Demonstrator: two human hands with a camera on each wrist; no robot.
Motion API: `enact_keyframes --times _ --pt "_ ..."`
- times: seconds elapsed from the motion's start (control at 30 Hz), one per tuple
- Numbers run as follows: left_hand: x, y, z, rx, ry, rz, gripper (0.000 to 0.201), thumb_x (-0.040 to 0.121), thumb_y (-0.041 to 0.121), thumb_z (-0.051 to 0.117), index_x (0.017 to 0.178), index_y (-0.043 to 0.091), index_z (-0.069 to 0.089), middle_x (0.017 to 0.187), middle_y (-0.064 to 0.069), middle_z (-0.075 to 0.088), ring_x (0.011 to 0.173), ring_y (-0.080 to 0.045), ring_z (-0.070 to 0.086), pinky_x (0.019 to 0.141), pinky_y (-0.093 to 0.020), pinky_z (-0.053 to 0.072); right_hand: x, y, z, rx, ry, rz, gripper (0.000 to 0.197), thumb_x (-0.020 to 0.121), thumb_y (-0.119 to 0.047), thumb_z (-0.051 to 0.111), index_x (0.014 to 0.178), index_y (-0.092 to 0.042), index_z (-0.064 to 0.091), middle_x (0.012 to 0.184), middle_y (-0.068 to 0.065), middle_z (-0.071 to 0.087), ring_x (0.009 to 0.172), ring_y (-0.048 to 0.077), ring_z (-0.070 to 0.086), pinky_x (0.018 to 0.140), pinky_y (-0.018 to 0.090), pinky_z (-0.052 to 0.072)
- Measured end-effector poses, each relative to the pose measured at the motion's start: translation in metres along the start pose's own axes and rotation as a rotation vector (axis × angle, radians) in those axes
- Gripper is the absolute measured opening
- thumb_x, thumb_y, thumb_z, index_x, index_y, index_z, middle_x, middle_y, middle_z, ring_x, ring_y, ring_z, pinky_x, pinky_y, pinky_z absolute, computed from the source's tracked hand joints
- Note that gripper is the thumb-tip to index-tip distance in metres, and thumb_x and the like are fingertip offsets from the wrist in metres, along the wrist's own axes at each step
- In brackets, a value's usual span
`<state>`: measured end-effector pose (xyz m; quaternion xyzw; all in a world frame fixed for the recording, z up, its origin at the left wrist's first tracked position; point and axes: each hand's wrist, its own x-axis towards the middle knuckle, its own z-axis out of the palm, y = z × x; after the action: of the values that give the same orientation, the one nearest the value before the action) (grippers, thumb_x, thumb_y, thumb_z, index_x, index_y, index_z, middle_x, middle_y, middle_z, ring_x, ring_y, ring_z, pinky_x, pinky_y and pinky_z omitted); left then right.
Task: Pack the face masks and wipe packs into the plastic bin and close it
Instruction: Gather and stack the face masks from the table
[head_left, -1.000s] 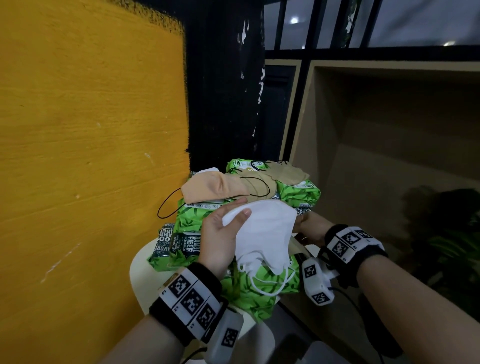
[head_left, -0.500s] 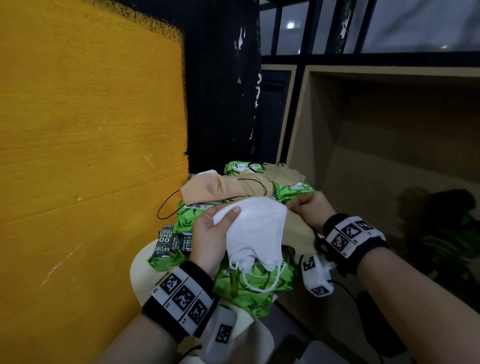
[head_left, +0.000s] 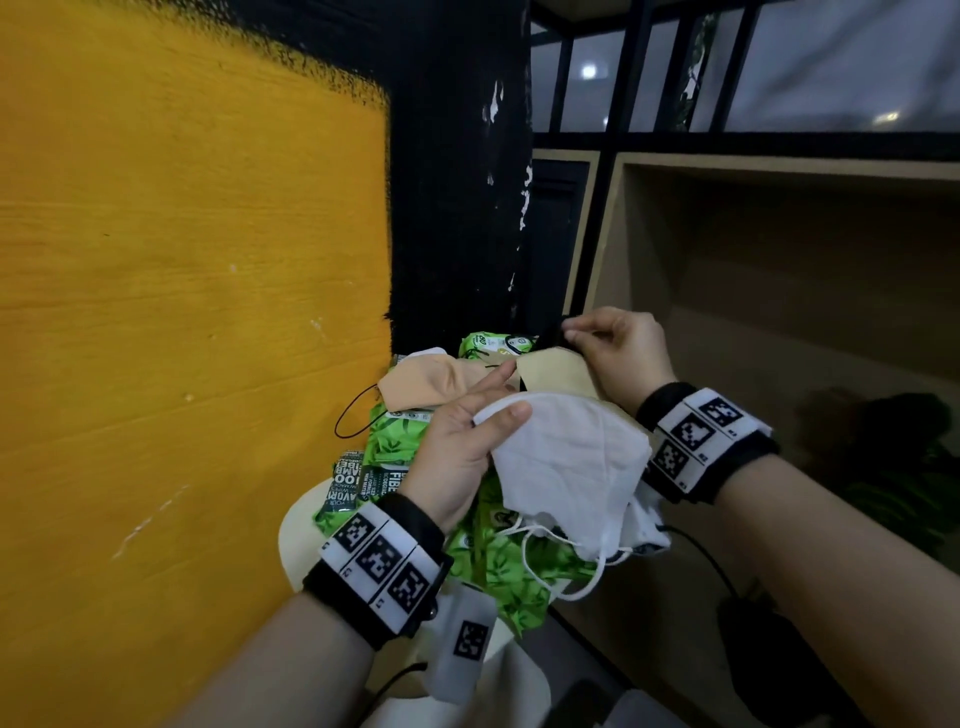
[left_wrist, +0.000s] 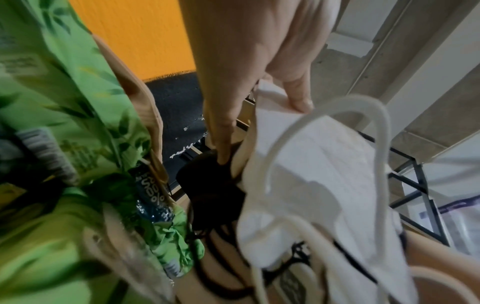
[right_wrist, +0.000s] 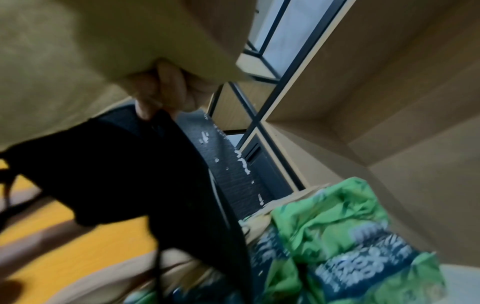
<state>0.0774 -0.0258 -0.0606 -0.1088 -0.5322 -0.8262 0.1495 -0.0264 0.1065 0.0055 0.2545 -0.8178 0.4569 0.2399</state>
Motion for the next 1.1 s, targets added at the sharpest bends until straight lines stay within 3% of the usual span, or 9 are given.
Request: enact_keyframes --times 0.13,0.23,0.37,0.47,0.63,0.83,0.93,1.03,1.1 --pt "0.0 -0.005 0.001 0.111 0.055 -0.003 0.014 0.086 0.002 0.059 0.084 0.008 0.072 0.085 0.004 0.073 0.077 -0.009 0.069 0.075 -0.025 0.055 -0.011 -0.009 0.01 0.042 -0.057 -0.086 0.014 0.083 -0.007 0.065 0.094 -0.005 0.074 0.083 -0.014 0.061 0.087 0.012 0.061 0.081 0.019 0.048" --pt "-0.002 -0.006 -0.005 0.162 0.161 0.018 0.011 0.088 0.003 0.059 0.089 0.007 0.069 0.082 -0.005 0.073 0.072 -0.014 0.068 0.071 -0.027 0.054 -0.012 -0.011 0.011 0.07 -0.119 -0.082 0.011 0.083 -0.011 0.066 0.09 -0.01 0.075 0.081 -0.022 0.06 0.089 0.014 0.064 0.084 0.027 0.049" --pt "-0.002 0.003 -0.02 0.154 0.264 0.067 0.011 0.088 0.006 0.06 0.095 0.007 0.069 0.089 -0.004 0.074 0.078 -0.016 0.07 0.076 -0.031 0.057 -0.005 -0.012 0.0 0.289 -0.086 -0.037 0.011 0.081 -0.002 0.067 0.085 -0.009 0.073 0.079 -0.015 0.062 0.07 -0.012 0.059 0.073 0.007 0.046" --pt "-0.003 0.01 -0.029 0.158 0.289 0.122 0.011 0.088 0.006 0.059 0.086 0.012 0.068 0.078 0.004 0.076 0.071 -0.01 0.071 0.069 -0.028 0.059 0.001 -0.009 -0.009 0.448 -0.037 0.048 0.026 0.08 0.001 0.067 0.074 -0.024 0.068 0.074 -0.012 0.067 0.066 -0.007 0.063 0.071 0.012 0.052" --pt "0.003 0.018 -0.038 0.091 0.359 0.203 0.01 0.09 0.007 0.057 0.09 0.01 0.066 0.08 0.003 0.075 0.074 -0.01 0.071 0.068 -0.027 0.06 0.002 0.002 -0.01 0.55 0.03 0.228 0.027 0.08 0.005 0.064 0.075 -0.021 0.065 0.079 0.003 0.064 0.071 0.012 0.063 0.071 0.021 0.055" --pt "0.003 0.013 -0.04 0.11 0.376 0.207 0.01 0.09 0.008 0.057 0.091 0.012 0.066 0.079 0.006 0.075 0.073 -0.008 0.071 0.067 -0.025 0.06 -0.022 0.029 0.021 0.004 -0.421 0.353 0.032 0.082 0.007 0.058 0.064 -0.019 0.06 0.07 0.0 0.059 0.064 0.013 0.055 0.059 0.021 0.049" --pt "0.003 0.009 -0.038 0.14 0.367 0.193 0.011 0.089 0.008 0.058 0.088 0.014 0.067 0.078 0.006 0.075 0.072 -0.009 0.071 0.07 -0.028 0.058 -0.031 0.042 0.036 -0.336 -0.545 0.331 0.026 0.083 0.005 0.051 0.077 -0.013 0.069 0.088 0.007 0.066 0.079 0.019 0.057 0.067 0.022 0.04" --pt "0.003 0.003 -0.035 0.175 0.345 0.164 0.012 0.088 0.008 0.06 0.085 0.016 0.068 0.075 0.007 0.076 0.07 -0.008 0.071 0.069 -0.028 0.057 -0.036 0.041 0.037 -0.327 -0.536 0.289 0.019 0.088 -0.004 0.049 0.091 -0.006 0.068 0.094 0.011 0.066 0.083 0.017 0.052 0.067 0.022 0.034" --pt "0.004 0.0 -0.032 0.189 0.342 0.146 0.009 0.086 0.009 0.062 0.086 0.015 0.069 0.079 0.004 0.075 0.073 -0.013 0.07 0.069 -0.028 0.057 -0.038 0.038 0.035 -0.105 -0.506 0.293 0.014 0.089 -0.009 0.052 0.095 -0.012 0.064 0.096 0.006 0.066 0.091 0.019 0.055 0.07 0.026 0.043"
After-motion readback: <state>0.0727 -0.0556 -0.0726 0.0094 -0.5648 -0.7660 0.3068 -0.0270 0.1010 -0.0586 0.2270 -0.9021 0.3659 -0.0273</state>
